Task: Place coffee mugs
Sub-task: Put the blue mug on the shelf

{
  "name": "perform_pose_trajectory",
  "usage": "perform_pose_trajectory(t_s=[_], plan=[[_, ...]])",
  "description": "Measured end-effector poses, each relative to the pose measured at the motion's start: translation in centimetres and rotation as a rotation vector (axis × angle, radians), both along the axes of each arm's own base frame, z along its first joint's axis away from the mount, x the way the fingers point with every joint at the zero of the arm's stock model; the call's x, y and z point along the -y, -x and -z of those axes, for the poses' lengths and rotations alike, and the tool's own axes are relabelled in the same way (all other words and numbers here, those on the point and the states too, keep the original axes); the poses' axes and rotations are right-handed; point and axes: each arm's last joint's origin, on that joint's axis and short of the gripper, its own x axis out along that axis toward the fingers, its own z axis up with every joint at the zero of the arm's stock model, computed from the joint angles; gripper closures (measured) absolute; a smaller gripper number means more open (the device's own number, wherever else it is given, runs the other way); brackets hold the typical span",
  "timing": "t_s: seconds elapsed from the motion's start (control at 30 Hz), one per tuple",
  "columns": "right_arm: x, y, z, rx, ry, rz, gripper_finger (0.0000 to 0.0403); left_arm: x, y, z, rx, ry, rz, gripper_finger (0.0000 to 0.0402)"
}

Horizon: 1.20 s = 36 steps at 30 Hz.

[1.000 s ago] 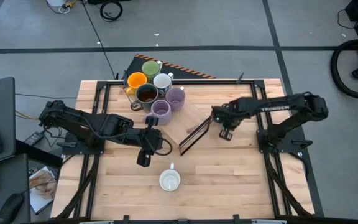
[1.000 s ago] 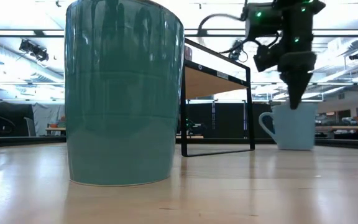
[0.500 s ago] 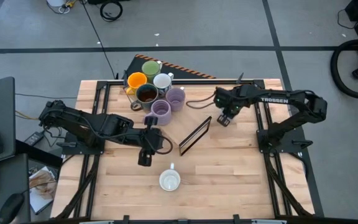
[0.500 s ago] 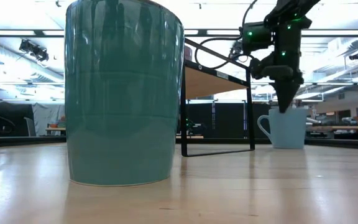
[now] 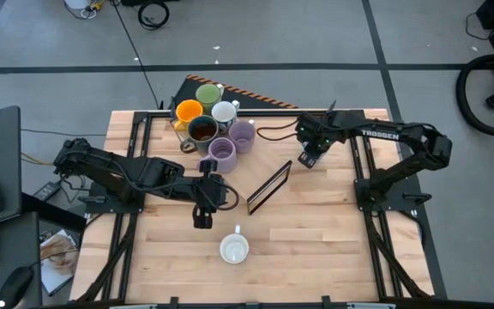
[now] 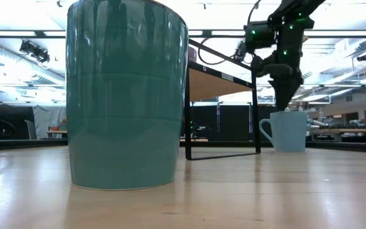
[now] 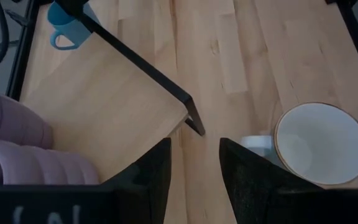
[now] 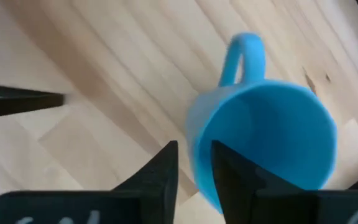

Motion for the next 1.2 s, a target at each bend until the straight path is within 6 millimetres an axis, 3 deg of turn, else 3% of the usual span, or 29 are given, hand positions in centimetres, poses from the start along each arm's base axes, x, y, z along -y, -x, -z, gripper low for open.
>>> perform_pose_trajectory(t_s=[0.13, 0.33, 0.5, 0.7, 0.83, 0.97, 1.2], plan=[[-0.4, -0.2, -1.2, -0.021, 0.006, -0.097, 0.0279, 0.0, 0.0, 0.0, 0.0, 0.002, -0.002, 0.026], [-0.8, 0.8, -1.7, -0.193, 0.004, -0.423, 0.0249, 0.1, 0.1, 0.0, -0.005, 0.003, -0.001, 0.026], [-0.9, 1.5, -0.2, -0.327, 0.035, -0.639, 0.0241, 0.1, 0.1, 0.1, -0.01, 0.013, -0.015, 0.026], [-0.9, 1.8, 1.7, -0.376, 0.066, -0.727, 0.0246, 0.1, 0.1, 0.1, -0.013, 0.013, -0.015, 0.026], [-0.8, 1.8, 2.1, -0.4, 0.097, -0.718, 0.0267, 0.1, 0.1, 0.1, -0.013, 0.013, -0.015, 0.026], [-0.9, 1.7, 2.2, -0.324, 0.054, -0.63, 0.0314, 0.1, 0.1, 0.1, -0.011, 0.014, -0.015, 0.026], [-1.1, 1.6, 2.2, -0.222, -0.02, -0.325, 0.0382, 0.0, 0.0, 0.0, -0.004, 0.015, -0.018, 0.026]])
